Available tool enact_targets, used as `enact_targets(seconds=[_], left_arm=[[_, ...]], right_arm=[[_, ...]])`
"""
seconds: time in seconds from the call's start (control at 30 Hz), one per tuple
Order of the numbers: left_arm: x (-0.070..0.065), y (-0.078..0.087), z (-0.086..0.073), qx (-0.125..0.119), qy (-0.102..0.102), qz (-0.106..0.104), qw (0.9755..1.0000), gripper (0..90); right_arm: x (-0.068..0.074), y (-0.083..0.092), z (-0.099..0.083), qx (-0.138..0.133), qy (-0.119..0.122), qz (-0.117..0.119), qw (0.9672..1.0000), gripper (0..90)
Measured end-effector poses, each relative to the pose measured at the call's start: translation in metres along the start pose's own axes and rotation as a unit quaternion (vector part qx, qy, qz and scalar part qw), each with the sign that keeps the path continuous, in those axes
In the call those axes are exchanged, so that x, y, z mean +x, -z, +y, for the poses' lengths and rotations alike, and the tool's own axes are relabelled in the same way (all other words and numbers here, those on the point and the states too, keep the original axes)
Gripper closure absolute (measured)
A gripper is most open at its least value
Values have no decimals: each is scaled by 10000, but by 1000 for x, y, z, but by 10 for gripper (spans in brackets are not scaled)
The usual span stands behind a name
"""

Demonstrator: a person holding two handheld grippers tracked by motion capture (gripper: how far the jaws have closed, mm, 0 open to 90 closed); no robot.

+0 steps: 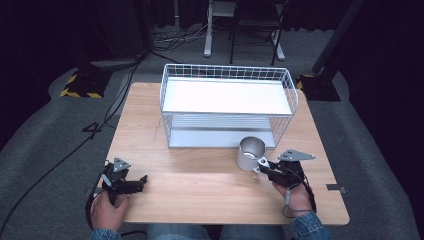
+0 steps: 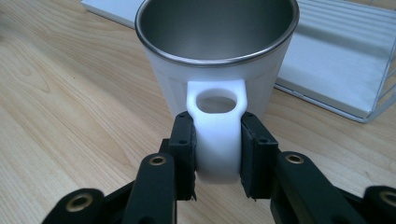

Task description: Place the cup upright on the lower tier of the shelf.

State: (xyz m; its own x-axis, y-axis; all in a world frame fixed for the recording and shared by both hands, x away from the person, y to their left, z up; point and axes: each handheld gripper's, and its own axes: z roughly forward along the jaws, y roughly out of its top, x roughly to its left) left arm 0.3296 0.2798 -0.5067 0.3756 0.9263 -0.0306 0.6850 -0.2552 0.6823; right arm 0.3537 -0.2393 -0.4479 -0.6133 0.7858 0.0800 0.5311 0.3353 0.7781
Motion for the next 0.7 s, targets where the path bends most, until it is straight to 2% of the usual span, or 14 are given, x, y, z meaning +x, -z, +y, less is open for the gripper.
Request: enact_targets(seconds=[0.37, 0.6, 0.7], left_arm=[[0, 0, 0, 0, 0, 1, 10000, 68], [0, 0, 0, -6, 8, -1, 10000, 68], [0, 0, 0, 0, 1, 1, 10000, 68]], right_arm=[[3, 0, -1, -66, 117, -37, 9999, 710], [6, 3, 1, -255, 200, -110, 9994, 713], [7, 4, 2, -319, 165, -108, 9993, 713]])
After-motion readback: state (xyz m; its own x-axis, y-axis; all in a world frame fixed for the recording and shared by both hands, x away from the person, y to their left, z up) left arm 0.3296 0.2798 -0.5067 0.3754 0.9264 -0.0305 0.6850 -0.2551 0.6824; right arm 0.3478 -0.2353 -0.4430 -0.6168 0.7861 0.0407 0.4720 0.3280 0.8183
